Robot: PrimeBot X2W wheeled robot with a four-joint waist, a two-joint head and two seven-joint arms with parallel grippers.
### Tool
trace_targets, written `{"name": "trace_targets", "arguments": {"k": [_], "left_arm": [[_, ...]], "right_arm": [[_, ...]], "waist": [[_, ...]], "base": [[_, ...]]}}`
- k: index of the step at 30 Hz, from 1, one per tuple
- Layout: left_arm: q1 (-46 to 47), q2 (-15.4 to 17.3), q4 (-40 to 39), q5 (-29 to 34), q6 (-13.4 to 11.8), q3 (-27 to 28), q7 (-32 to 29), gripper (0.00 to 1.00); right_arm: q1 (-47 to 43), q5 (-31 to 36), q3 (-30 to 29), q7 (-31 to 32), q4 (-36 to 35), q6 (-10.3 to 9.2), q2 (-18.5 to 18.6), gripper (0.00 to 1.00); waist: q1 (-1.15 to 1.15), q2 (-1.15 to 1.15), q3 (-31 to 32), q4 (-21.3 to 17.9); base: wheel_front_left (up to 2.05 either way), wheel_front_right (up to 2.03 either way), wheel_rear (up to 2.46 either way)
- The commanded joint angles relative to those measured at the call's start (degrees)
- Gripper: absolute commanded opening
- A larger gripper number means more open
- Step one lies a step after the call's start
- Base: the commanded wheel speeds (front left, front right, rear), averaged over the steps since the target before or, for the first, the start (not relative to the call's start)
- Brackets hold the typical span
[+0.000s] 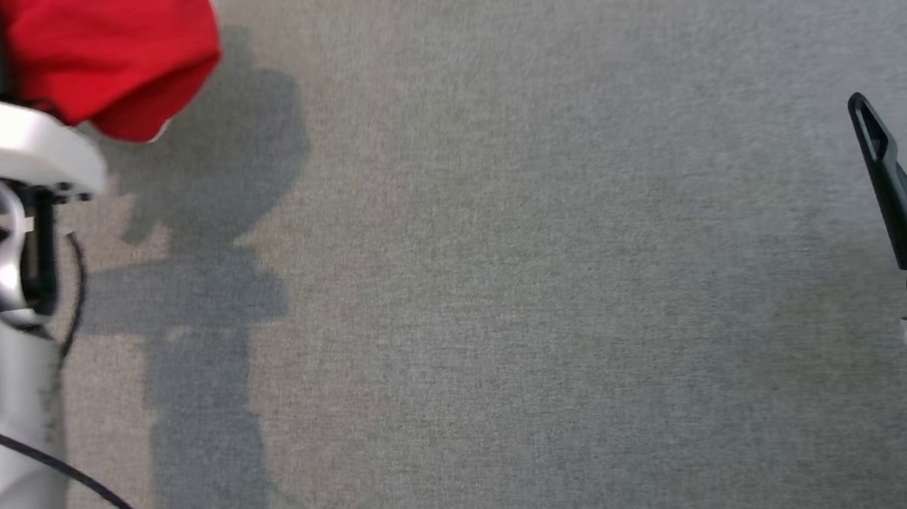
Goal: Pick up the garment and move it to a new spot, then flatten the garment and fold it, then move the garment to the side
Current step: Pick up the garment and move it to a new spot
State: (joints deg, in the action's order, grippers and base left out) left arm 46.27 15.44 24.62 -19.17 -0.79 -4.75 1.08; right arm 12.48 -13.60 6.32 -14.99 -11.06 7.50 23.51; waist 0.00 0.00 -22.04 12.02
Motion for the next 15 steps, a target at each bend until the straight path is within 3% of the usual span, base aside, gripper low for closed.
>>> {"name": "trace_targets", "arguments": {"k": [1,15], "left_arm": [[-0.6,-1.1,-3.0,0.6,0.8,-1.4,0.6,0.00],[-7.0,-9.7,-16.9,2.3,0.0,-12.9,-2.2,0.00]], "right_arm": [[0.8,0.4,-0.3,-0.3,0.7,-0.01,-0.8,1.00],[2.0,0.8,-1.8,-0.3,2.7,-0.01,-3.7,1.00]], "waist": [[0.00,0.00,3.0,-1.5],[0.00,0.00,6.4,-8.4]], "base": [[0.00,0.00,0.00],[0.00,0.00,0.00]]}}
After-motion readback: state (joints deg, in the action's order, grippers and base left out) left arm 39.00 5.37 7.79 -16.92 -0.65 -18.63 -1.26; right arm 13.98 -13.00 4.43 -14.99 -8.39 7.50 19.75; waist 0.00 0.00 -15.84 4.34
